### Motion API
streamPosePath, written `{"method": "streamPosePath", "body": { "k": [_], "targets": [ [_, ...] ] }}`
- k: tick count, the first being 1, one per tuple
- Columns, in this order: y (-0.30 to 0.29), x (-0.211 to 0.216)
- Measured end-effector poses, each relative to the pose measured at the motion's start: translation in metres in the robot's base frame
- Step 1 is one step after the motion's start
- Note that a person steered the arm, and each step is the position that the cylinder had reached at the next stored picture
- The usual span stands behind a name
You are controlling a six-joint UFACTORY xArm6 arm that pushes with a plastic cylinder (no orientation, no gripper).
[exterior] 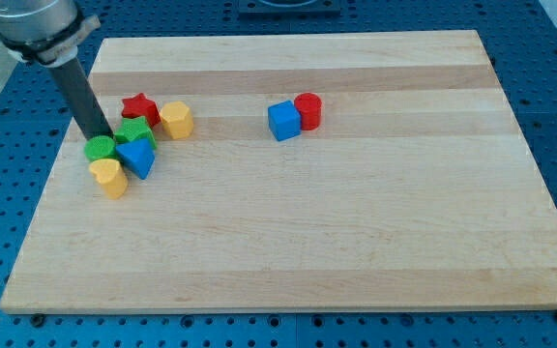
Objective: Slide the blue triangle right and down a bit
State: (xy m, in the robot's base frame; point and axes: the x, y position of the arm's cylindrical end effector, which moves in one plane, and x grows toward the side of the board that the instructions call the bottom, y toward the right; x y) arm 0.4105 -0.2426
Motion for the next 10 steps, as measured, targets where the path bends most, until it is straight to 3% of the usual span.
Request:
{"method": "streamPosePath", "body": {
  "k": [5, 7, 9, 10],
  "targets": [
    [0.090, 0.043],
    [0.088, 0.043],
    [0.086, 0.026],
    [0.084, -0.007]
  ]
}}
